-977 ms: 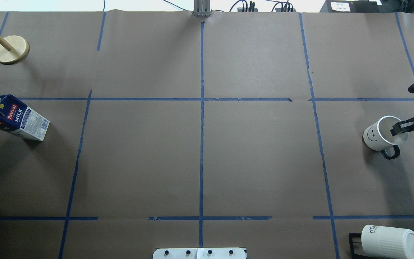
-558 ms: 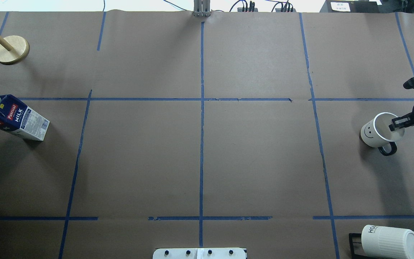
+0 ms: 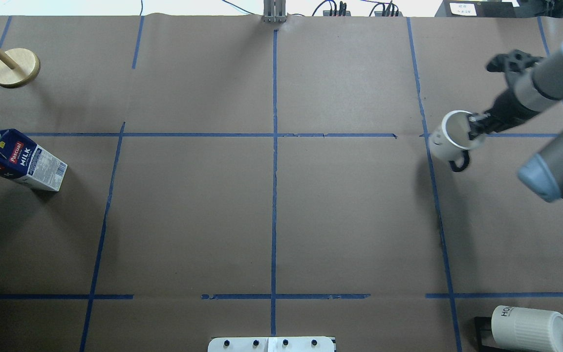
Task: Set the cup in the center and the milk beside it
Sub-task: 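Carry the white mug with the right gripper toward the table center, then release the mug at the center and withdraw the right arm, then reach the left gripper to the milk carton and grasp its top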
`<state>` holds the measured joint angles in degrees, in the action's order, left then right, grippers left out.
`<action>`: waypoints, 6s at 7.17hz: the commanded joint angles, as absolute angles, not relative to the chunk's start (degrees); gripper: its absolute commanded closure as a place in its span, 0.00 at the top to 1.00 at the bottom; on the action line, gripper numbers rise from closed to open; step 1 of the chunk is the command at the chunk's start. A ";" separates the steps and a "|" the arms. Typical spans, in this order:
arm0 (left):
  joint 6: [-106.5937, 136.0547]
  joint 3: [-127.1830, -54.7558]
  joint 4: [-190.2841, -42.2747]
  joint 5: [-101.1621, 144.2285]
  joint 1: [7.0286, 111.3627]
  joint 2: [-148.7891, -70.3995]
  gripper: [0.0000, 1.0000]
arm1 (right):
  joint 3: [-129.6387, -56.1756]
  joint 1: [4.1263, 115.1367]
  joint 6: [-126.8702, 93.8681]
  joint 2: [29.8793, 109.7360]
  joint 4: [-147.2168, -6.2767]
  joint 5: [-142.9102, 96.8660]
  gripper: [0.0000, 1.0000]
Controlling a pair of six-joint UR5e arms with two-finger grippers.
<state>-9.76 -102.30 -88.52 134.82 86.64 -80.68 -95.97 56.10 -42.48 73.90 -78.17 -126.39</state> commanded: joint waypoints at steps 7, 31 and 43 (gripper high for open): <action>-9.76 -102.22 -88.51 134.82 86.57 -80.68 1.00 | -81.74 38.41 -68.71 45.10 -85.52 -113.83 0.01; 23.66 -108.43 -92.55 136.76 77.64 -96.33 1.00 | -104.77 84.11 5.19 101.07 -86.13 -132.63 1.00; 27.42 -107.67 -96.94 129.64 63.81 -92.02 0.57 | -104.33 84.11 5.45 101.43 -86.04 -132.63 1.00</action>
<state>27.42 -108.00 -96.95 129.64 63.90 -91.77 -104.33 84.11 5.45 101.42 -86.04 -132.63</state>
